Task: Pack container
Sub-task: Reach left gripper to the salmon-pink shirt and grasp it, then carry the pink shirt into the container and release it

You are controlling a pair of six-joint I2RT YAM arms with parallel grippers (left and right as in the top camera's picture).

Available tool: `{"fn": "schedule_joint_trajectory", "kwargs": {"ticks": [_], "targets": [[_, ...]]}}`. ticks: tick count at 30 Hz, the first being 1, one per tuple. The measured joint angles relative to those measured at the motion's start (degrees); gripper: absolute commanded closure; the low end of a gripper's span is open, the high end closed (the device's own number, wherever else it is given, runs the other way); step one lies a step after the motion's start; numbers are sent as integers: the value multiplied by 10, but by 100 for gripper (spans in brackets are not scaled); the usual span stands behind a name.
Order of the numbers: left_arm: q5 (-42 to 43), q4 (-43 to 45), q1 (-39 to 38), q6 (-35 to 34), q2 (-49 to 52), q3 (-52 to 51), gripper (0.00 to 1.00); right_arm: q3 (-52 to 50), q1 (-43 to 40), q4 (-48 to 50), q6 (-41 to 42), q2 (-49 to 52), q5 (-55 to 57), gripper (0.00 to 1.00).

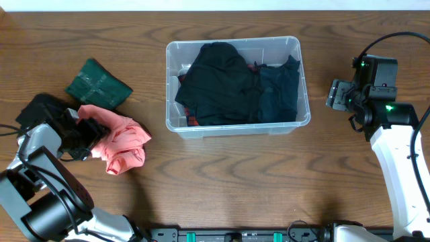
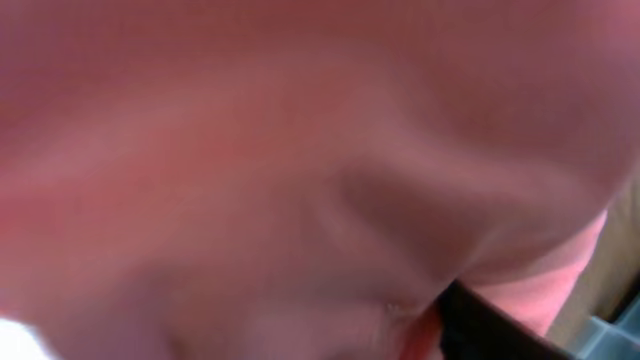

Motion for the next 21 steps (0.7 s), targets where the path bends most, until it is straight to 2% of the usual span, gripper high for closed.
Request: {"fn": "schedule_joint_trajectory", "kwargs": {"ticks": [3,5,9,15,21], "targets": [[26,-6,0,7,-3,0,88,0,0,0,0,0,0,23],[46,-13,0,11,-15,0,94,0,0,-1,0,0,0,23],[79,-22,0,17,-78,-4,94,0,0,-2,0,0,0,23],[106,-73,-19,18,-260,7,94,0,0,-2,0,0,-1,23],[116,-78,-149,13,-362,85,94,0,0,-2,0,0,-1,23]]}}
